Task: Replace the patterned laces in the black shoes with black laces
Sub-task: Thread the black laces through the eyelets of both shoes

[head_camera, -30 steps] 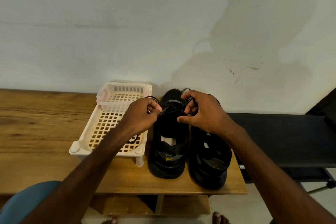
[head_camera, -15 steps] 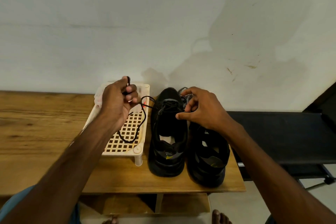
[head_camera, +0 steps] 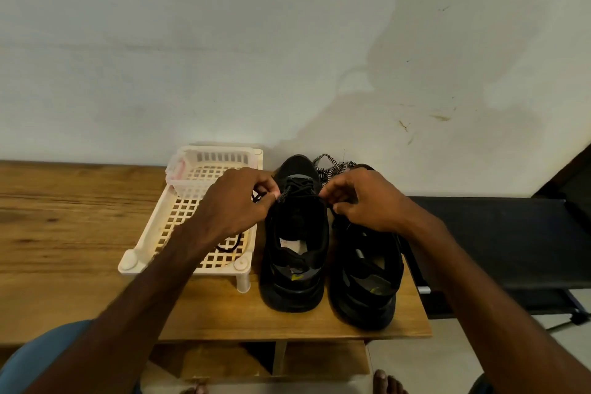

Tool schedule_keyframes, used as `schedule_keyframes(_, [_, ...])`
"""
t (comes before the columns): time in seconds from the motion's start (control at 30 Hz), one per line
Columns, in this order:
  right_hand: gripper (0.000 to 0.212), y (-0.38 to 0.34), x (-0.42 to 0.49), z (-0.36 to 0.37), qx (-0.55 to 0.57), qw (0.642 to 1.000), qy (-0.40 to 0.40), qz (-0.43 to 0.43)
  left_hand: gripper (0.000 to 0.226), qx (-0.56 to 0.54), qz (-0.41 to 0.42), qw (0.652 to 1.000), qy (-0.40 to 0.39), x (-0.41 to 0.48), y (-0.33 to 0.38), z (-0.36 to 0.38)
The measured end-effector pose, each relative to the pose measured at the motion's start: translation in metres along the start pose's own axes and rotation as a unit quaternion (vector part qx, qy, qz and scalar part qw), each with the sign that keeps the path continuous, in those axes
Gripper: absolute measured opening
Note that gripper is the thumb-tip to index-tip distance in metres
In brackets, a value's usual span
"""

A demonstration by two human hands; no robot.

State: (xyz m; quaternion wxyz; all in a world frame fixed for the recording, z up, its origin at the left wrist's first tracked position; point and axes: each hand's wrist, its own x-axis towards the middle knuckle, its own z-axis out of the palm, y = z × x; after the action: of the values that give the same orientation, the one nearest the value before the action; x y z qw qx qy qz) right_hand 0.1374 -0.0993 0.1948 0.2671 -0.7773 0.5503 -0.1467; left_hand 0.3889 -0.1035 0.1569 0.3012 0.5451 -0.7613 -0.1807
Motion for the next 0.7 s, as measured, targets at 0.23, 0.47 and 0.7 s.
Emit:
schedule_keyframes(0.23, [0.025,-0.003,0.001,-0.003,0.009,1.000,-0.011,0.007,0.010,-0.029,-0.070,0.997,-0.013,0.002,0.003,0.005])
schedule_keyframes(0.47, [0.021,-0.010,0.008,0.002,0.014,0.989,0.146,0.004,0.016,-0.121,-0.137,0.983,-0.011,0.001,0.017,-0.002])
schedule_keyframes(0.7, [0.024,-0.020,0.017,0.020,0.038,0.973,0.224,-0.031,0.019,-0.243,-0.169,0.955,0.033,0.005,0.019,0.000])
